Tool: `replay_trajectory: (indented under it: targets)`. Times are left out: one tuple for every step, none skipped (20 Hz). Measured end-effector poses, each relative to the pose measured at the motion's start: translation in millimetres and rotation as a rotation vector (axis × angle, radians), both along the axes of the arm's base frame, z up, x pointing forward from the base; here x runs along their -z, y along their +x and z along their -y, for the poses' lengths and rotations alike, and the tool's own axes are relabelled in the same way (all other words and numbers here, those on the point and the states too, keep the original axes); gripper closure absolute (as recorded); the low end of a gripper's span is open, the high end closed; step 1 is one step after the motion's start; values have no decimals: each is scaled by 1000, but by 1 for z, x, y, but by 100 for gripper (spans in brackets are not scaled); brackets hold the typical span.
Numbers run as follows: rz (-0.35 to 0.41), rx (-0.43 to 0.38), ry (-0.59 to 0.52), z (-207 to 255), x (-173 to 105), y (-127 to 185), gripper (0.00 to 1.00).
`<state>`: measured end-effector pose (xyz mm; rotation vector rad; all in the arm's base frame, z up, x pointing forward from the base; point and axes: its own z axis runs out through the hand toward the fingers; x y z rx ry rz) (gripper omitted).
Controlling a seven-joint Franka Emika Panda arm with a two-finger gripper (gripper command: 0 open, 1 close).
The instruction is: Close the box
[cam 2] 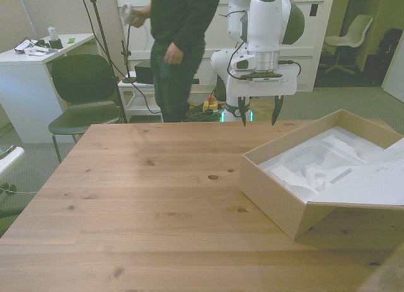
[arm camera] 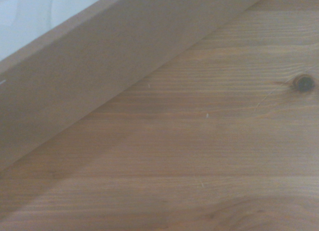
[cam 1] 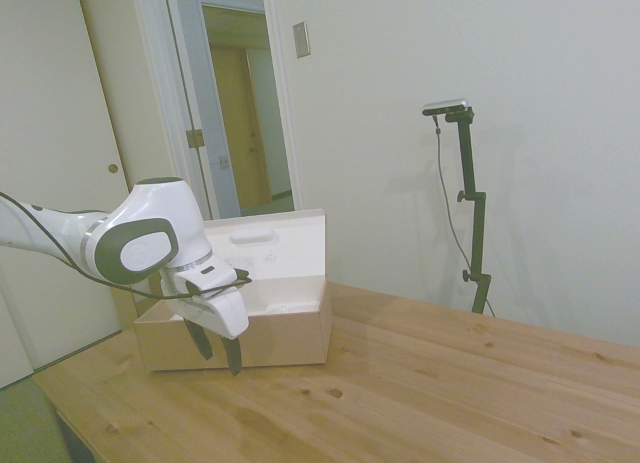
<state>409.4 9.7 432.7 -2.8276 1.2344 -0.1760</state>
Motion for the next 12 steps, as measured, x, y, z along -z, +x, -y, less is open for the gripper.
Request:
replay_trajectory:
  targets:
    - [0,-2,-1,0,0,0,0]
    - [-1,-12,-2,-1,0,0,0]
    - [-2,-12,-1,-1,1,0,0]
    - [-2,-9,0,1,1,0,0]
    - [-3,-7,1,2,1,0,0]
    - [-5,-7,2,3,2,-1,0]
    - [-6,-8,1,4,3,-1,0]
    - [-6,-10,1,3,3,-2,0]
    - [-4,-15,0,1,2,-3,0]
    - [0,-21,0,-1,0,-4,0]
    - [4,-28,-2,-4,-2,-6,0]
    - [9,-38,-3,-9,-6,-11,0]
